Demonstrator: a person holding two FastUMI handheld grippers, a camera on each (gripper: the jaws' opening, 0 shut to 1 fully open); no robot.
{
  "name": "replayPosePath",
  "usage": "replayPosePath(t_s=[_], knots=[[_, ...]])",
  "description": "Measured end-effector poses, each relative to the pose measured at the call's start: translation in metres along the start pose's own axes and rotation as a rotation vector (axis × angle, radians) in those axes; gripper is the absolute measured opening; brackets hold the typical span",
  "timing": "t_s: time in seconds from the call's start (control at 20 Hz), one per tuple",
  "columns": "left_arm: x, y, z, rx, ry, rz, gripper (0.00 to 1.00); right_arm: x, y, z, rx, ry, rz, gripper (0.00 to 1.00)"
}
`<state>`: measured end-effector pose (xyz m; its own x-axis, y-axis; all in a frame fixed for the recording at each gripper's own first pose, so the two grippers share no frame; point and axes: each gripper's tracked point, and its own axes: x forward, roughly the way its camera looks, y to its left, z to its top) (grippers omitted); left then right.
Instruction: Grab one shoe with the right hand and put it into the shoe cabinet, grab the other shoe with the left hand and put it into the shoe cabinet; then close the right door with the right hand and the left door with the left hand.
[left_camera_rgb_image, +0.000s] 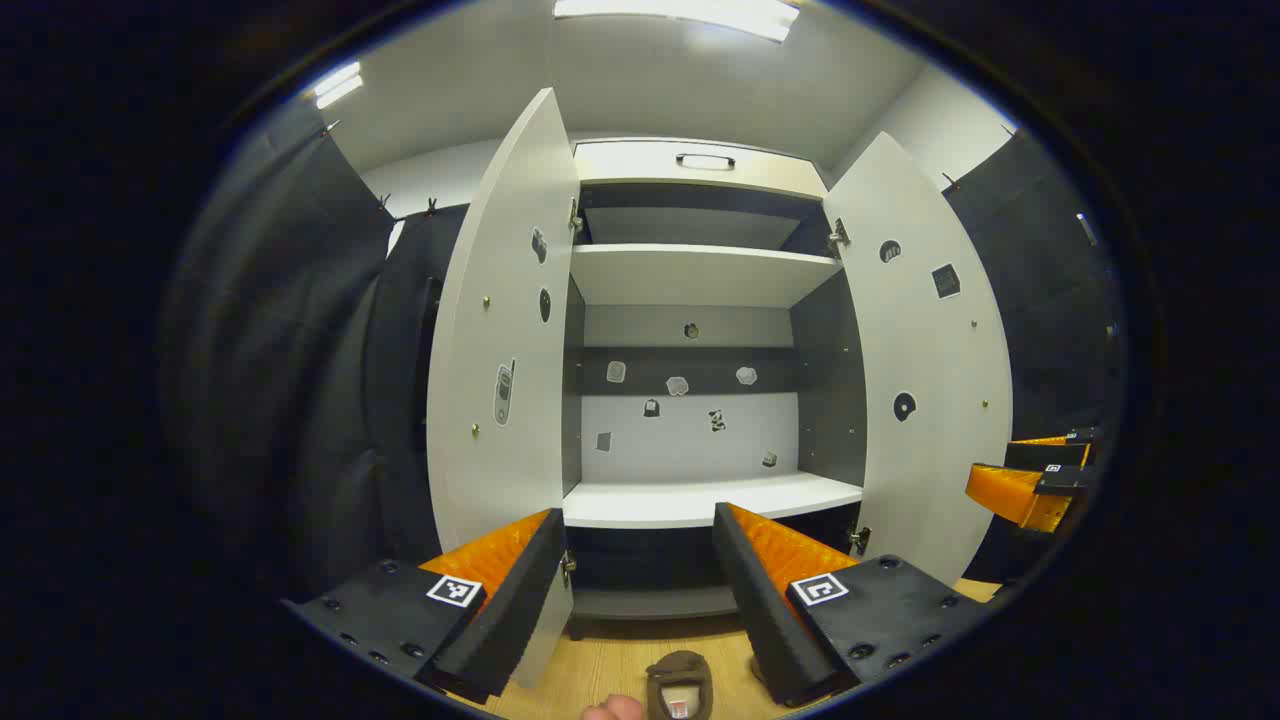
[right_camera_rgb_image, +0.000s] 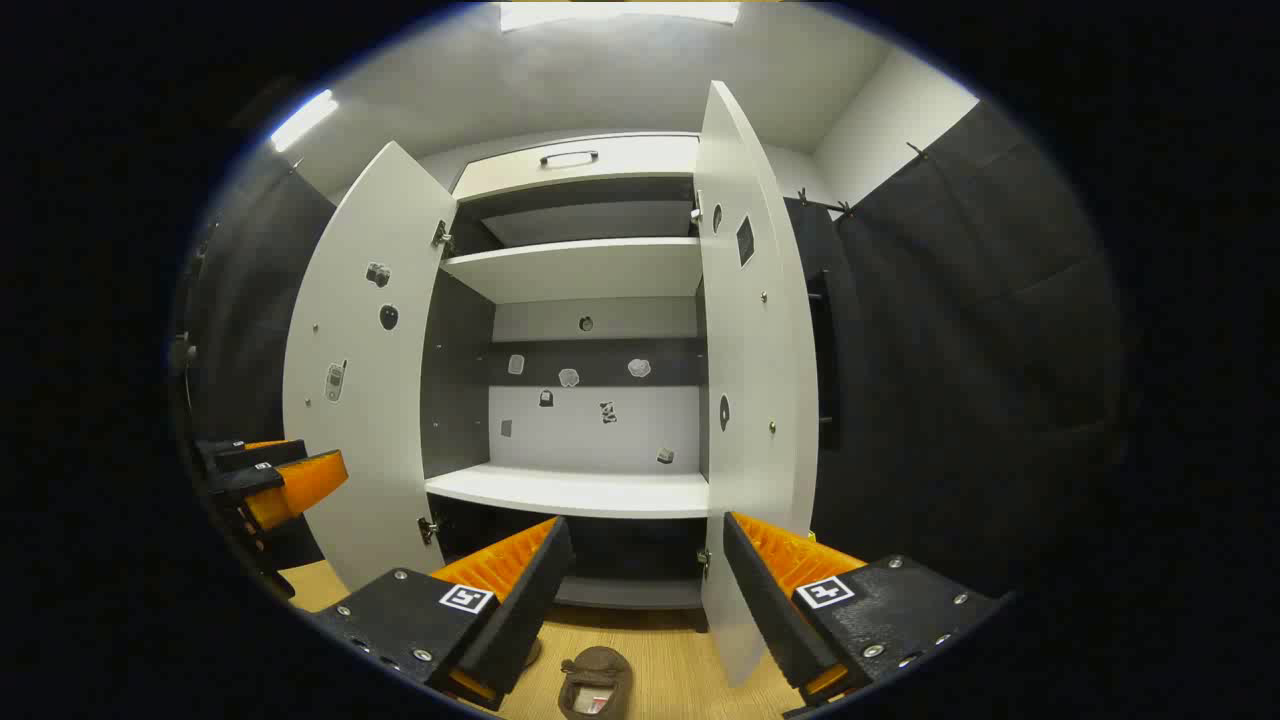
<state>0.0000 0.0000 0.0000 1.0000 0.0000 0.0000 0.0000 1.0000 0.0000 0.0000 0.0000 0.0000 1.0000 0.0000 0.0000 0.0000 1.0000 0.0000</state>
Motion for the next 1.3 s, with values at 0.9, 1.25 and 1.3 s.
replayPosePath(t_s=[0.9,1.25,1.3], knots=[[0.002,0.01,-0.005,-0.019,0.006,0.014,0.96,0.003,0.008,0.001,-0.015,-0.003,-0.003,0.94],[-0.002,0.017,-0.008,0.001,0.013,0.034,0.96,0.012,0.014,-0.01,-0.032,0.002,0.011,0.94],[-0.003,0.018,-0.008,0.002,0.013,0.039,0.96,0.016,0.015,-0.017,-0.035,0.013,0.019,0.94]])
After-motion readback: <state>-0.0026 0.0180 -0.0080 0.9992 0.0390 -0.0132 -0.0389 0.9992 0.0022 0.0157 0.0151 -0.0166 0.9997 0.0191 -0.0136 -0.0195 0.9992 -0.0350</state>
